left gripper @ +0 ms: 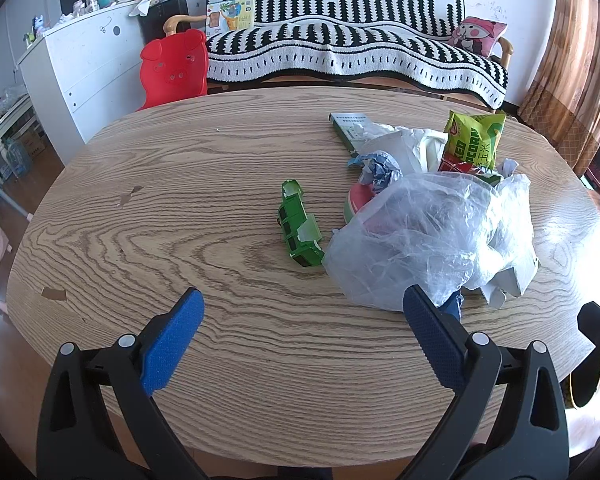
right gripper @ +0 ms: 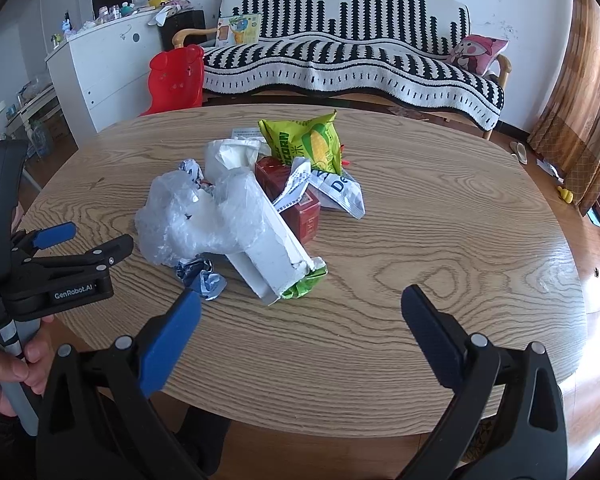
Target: Collect trash
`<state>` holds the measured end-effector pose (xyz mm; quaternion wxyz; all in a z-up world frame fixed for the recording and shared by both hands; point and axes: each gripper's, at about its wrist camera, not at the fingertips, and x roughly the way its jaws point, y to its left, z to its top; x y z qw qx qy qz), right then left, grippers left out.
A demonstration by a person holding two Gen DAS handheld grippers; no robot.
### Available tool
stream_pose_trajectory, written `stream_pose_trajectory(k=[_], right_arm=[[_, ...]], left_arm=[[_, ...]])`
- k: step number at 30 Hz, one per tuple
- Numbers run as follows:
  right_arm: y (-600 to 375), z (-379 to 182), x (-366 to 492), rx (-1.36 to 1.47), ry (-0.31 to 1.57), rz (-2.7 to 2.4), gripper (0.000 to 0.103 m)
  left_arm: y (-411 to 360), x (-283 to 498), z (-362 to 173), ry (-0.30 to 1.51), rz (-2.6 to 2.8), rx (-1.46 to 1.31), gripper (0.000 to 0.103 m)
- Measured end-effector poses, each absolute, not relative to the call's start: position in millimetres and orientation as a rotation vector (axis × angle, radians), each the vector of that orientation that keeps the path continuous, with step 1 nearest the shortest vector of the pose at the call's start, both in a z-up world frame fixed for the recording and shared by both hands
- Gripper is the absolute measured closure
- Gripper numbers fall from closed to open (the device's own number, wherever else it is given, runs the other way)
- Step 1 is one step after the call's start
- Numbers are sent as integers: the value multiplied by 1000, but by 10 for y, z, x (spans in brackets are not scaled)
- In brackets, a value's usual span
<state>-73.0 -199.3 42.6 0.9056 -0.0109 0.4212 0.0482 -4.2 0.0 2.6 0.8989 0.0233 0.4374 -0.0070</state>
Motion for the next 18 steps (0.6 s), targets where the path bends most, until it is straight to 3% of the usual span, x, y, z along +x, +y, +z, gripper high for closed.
stream_pose_trajectory(k=[18], right_arm=[[-1975,423,-728,-24,871,102,6]], left_arm=[[3,-39,21,906,-15,48,6]])
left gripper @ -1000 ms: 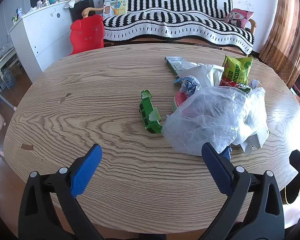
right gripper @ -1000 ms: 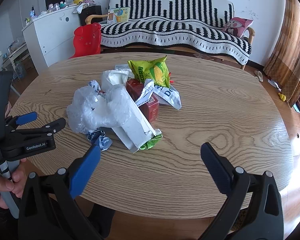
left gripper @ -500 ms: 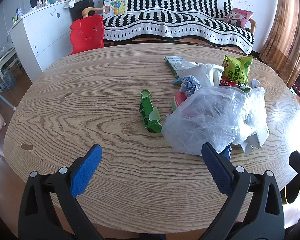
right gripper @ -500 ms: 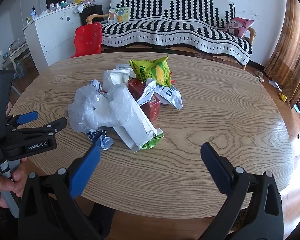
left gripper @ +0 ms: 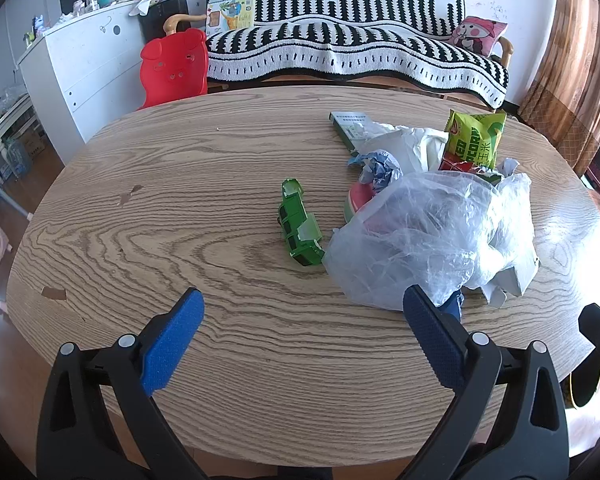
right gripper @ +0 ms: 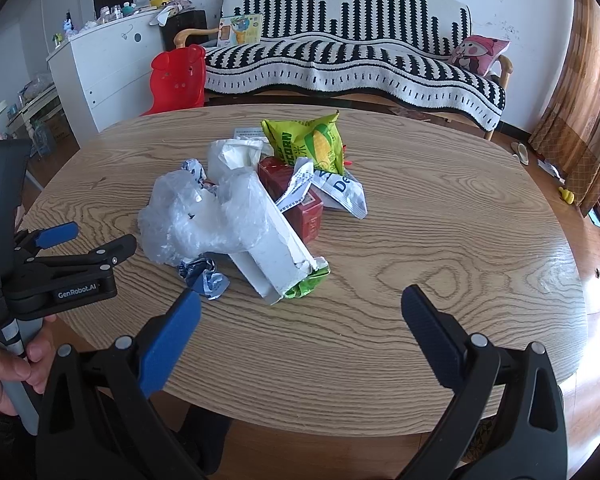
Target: Collect trash
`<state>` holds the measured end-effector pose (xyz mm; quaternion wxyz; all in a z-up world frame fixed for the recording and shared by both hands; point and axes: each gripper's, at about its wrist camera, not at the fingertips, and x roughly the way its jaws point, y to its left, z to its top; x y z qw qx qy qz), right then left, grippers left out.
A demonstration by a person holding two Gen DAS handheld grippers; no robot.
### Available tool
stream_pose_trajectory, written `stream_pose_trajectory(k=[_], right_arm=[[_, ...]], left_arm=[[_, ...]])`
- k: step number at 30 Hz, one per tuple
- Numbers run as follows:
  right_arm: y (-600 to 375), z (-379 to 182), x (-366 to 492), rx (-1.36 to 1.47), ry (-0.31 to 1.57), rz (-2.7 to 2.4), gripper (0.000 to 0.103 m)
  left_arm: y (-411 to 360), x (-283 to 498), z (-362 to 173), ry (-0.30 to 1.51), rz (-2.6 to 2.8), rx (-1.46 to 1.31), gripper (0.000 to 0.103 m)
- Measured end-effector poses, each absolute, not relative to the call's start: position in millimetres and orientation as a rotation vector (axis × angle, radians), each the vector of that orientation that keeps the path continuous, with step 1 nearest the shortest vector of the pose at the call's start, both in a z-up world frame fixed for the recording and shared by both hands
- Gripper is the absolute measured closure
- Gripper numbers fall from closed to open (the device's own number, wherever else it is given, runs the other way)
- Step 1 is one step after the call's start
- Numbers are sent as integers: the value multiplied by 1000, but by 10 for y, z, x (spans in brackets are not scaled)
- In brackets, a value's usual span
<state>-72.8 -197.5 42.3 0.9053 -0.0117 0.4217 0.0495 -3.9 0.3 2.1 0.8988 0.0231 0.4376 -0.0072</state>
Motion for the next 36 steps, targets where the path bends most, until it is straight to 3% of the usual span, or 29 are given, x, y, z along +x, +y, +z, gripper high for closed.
stream_pose_trajectory(k=[18,30,33,34,35,36], right_arm=[[-1975,404,-720,-24,874,101,6],[-2034,316,-651,-35,891,101,6],[-2061,285,-603,-20,900,112,6],[-2060,282,-584,-15,901,119,6],[-2057,280,-554,-8,900,133,6],[-2048,275,-525,-5,898,146,6]], left_arm=[[269,89,-13,939,10,-21,6],[400,964,-276,1048,29,-114,7],[411,1043,-371,1075,42,-115,25],[435,1059,-405,1088,20,-138,36],[464,1071,-427,1100,5,-154,57],[485,1074,-451,1114,-2,-165,69]])
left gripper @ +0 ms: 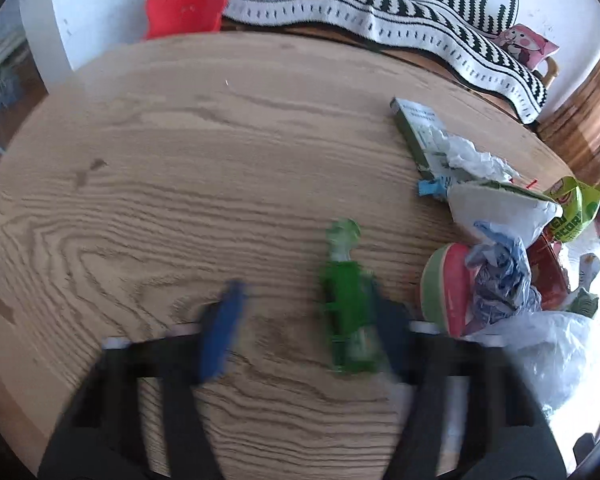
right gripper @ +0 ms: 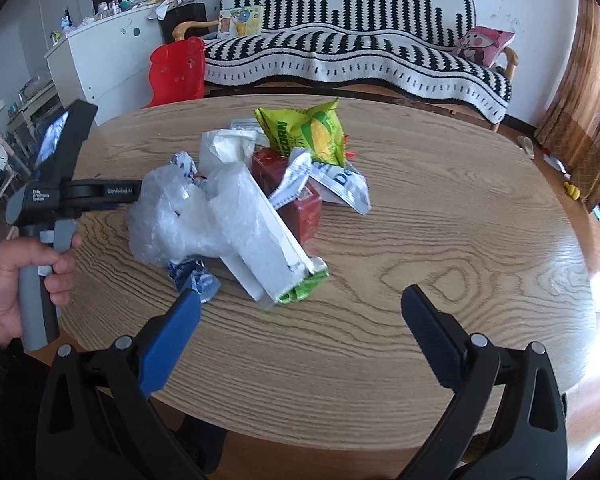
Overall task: Collect trash
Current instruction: 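Grasp the green crushed box with the left tool while the right tool grasps the clear plastic bag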
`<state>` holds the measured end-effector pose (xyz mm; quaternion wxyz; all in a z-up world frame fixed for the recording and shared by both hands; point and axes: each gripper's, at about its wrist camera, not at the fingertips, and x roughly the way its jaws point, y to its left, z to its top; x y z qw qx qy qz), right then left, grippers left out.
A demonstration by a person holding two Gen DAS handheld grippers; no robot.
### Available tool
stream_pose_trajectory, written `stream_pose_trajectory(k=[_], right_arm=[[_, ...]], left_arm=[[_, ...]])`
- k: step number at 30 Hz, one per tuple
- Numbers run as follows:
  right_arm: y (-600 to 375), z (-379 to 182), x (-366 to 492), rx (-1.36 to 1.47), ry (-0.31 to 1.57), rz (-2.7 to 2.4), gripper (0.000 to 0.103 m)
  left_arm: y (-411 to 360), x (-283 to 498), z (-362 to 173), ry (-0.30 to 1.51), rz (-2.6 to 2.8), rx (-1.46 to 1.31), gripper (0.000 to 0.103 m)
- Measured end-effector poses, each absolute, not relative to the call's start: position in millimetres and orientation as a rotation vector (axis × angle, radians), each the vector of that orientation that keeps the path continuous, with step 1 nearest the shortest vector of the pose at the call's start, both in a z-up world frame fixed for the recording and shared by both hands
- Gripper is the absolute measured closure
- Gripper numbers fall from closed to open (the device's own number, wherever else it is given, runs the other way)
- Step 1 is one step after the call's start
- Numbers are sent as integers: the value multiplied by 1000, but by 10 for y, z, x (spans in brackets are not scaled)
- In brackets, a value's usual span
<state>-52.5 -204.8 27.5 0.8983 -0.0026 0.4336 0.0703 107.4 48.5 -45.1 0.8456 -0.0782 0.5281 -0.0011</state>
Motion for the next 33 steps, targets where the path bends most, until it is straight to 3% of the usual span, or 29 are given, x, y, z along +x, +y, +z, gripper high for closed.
stream_pose_trajectory(k=[1,3,10,16,18,19,20,23,28,33], right_arm=[[-2029,268,-489,-5,897,159,6],[-1973,246,-420,-18,902,175,11],[-1733,232,-263,36,924,283,20],[-1191,188,-256,-156,871,309,23],[-1099,133,-201,-187,873,300,33],[-1051,103,-176,-211,871,289,44],[-1037,80,-152,-220,875,284,66],[-1089,138,-124,-167,870,319,83],[-1369,514,-284,-76,765,336,83],[-2240,821,-450,17,679,179,83]], left_arm=[[507,1071,-468,1123,-15,-179,84],[541,1051,-465,1118,-15,-185,89],[688,911,-162,1032,3,-194,90],[780,736,-4,988,9,-187,90],[822,688,22,980,6,-184,90],[824,675,27,976,7,-176,90],[833,642,40,972,8,-163,90],[835,600,67,965,5,-150,90],[736,542,197,930,-18,-157,90],[406,493,375,885,-59,-156,90]])
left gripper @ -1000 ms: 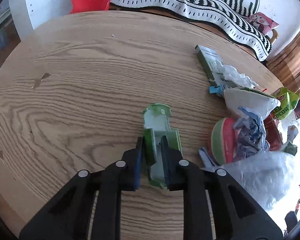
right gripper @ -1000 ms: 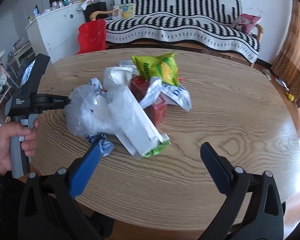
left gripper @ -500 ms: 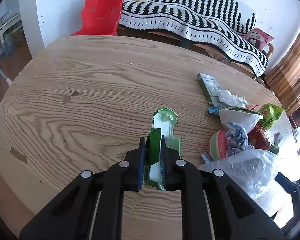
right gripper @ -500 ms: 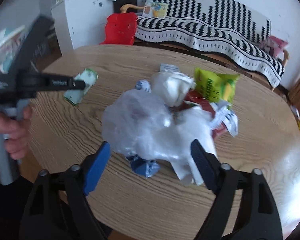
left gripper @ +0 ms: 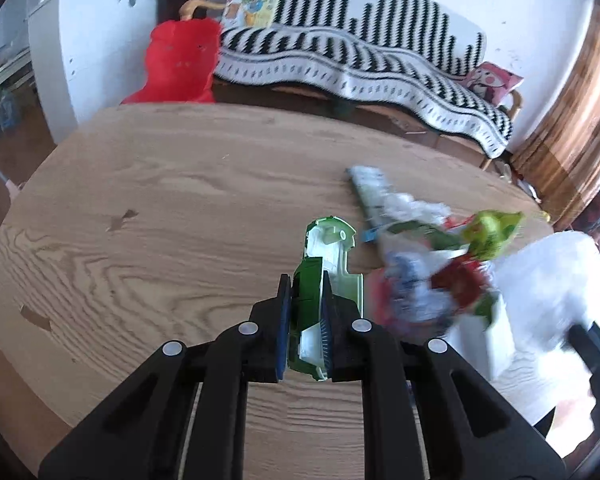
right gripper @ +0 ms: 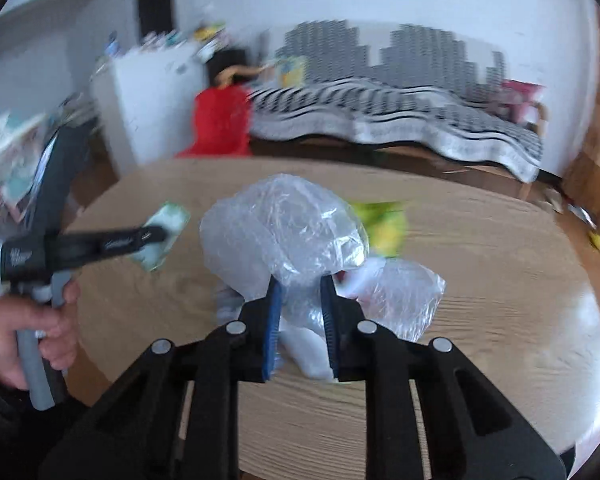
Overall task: Collect trash
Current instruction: 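Carry both items to the black bin and open both tools to drop them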
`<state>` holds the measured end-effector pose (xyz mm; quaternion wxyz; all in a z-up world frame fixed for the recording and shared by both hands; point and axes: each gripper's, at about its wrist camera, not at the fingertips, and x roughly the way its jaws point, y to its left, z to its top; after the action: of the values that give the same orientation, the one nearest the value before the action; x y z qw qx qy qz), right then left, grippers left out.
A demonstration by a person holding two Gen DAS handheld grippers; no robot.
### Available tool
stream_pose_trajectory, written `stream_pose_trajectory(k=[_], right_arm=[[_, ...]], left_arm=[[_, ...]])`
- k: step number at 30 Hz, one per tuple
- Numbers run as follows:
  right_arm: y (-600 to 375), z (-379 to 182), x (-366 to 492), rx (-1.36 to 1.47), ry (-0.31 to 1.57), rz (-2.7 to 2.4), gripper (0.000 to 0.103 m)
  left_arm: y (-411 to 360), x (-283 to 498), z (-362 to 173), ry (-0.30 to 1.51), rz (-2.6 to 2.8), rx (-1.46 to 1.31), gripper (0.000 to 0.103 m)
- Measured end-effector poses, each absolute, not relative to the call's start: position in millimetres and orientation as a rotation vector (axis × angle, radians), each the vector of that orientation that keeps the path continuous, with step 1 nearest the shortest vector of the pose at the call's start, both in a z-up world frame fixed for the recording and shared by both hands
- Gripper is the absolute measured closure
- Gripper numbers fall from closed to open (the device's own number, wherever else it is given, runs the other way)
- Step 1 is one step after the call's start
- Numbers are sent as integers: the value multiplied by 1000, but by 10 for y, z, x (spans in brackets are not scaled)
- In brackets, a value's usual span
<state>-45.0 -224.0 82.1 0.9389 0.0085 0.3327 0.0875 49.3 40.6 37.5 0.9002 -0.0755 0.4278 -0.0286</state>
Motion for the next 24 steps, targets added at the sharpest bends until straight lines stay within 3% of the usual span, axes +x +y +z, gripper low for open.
stream_pose_trajectory(k=[7,13,19,24], right_arm=[[-4001,765,-1010,171,699,-158,83],[-5568,402,-1953,340,762,-509,83],[-6594,-198,-2821,556,873,-719,83],[-7073,-684,-3364,779,947,-769,83]], left_arm=[[-727,346,572,838,-253,-69,90],[-2265,-88,531,814,-529,46,90],[-3804,-801,219,869,-865,116,90],[-4796,-1364,-387,1017,-1068,192,90]])
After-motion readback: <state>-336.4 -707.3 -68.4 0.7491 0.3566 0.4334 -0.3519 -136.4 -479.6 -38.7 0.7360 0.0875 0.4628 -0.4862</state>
